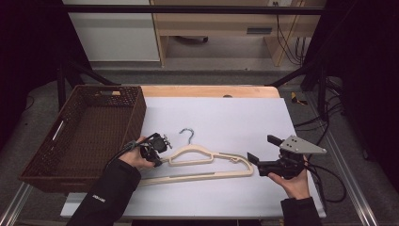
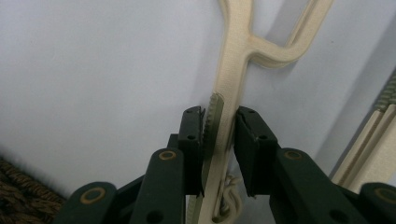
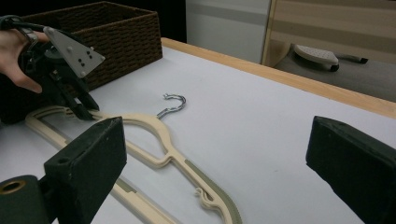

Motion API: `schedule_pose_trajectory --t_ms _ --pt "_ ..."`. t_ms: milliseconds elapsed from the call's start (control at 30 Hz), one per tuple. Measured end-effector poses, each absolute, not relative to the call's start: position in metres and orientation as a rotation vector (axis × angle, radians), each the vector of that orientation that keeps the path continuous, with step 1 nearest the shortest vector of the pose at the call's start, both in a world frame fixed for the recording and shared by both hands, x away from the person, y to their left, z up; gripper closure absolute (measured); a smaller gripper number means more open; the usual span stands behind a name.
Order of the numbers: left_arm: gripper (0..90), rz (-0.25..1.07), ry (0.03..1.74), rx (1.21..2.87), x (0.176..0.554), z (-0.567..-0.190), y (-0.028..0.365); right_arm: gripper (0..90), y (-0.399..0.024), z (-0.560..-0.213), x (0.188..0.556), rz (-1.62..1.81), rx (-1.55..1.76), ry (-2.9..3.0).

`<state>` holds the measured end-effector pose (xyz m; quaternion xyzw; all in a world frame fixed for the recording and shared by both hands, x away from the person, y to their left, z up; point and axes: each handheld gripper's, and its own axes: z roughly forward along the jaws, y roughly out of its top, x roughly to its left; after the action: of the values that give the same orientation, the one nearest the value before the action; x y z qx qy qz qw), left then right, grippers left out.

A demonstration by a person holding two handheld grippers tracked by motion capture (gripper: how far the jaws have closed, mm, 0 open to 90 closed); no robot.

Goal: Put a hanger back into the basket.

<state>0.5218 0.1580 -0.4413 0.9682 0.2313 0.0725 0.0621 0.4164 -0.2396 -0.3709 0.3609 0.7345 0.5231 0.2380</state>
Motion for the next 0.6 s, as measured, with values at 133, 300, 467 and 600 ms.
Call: schedule_pose_trajectory --t_ms 133,300,467,600 --pt "68.9 0.236 0.706 2.927 0.5218 -0.4419 0.1578 5.1 -0.2397 -0.3709 0.4163 1.433 0.987 2.015" --pt "61.9 0.294 0.637 2.954 0.5208 -0.4417 0.1567 5.1 -0.2393 -0.3710 0.4164 1.435 0.988 2.013" --pt "69.5 0.278 0.620 2.964 0.5186 -0.4416 0.1549 5.1 -0.2388 -0.3715 0.4167 1.431 0.989 2.016" --pt "73.3 0.299 0.606 2.975 0.5167 -0.4414 0.1533 5.1 -0.2383 -0.3721 0.4172 1.426 0.987 2.021"
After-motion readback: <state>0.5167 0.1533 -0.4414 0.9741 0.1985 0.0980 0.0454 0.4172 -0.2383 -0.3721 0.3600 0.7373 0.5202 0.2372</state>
